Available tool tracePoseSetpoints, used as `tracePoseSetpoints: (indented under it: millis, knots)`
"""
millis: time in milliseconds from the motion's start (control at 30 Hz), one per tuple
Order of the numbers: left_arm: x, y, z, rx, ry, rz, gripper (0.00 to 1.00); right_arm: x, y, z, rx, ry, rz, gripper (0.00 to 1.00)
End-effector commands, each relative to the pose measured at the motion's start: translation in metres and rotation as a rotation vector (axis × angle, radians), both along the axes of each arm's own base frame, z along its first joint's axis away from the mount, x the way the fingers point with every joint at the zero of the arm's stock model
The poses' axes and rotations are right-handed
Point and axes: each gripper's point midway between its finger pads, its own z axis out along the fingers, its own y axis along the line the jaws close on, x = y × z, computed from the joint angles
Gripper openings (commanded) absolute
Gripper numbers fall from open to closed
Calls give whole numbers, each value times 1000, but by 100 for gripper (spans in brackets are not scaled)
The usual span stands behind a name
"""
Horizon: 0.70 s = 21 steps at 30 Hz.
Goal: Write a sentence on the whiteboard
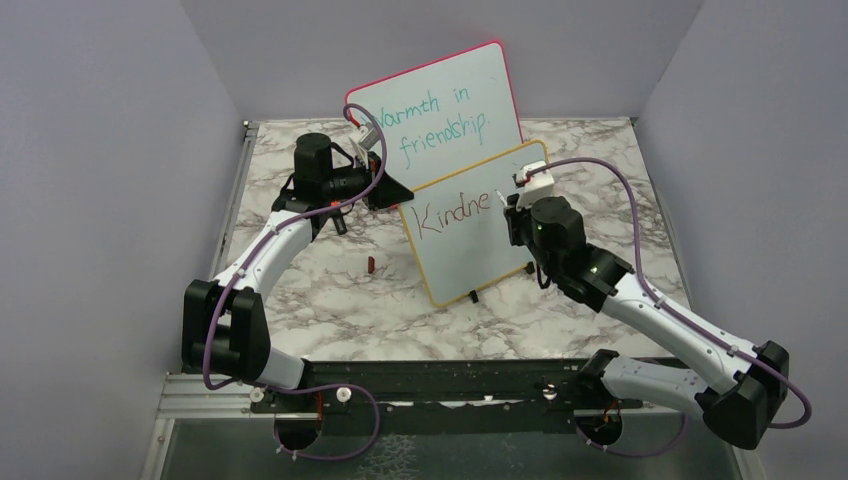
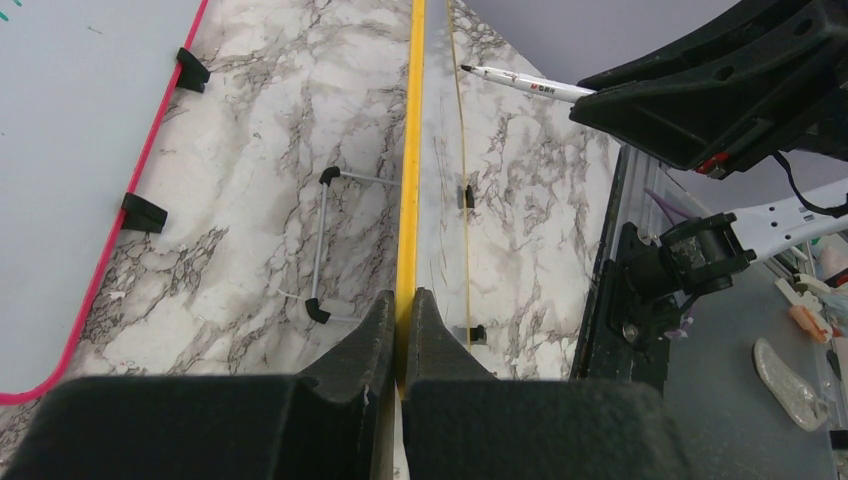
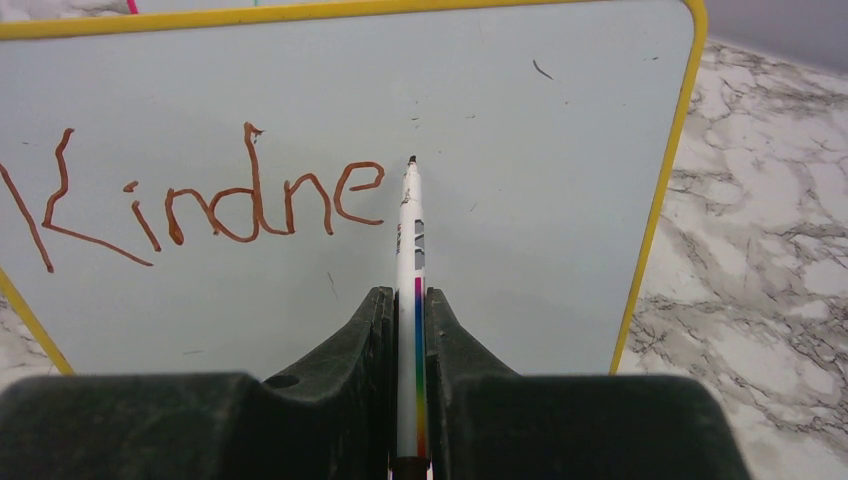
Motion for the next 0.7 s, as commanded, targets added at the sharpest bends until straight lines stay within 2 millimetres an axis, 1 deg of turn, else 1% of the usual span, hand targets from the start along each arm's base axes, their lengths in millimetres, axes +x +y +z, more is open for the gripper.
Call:
tracePoseSetpoints:
  millis: [0,433,667]
  knots:
    - [-9,-8,-22,34,56,-48,0,9,0,5,15,-30,-16,1]
    - [-9,-8,-23,34,56,-48,0,16,-3,-8,6,-1,-31,1]
    - [-8,-8,-23,34,57,-50,0,18,2,-9,14,1,-9,1]
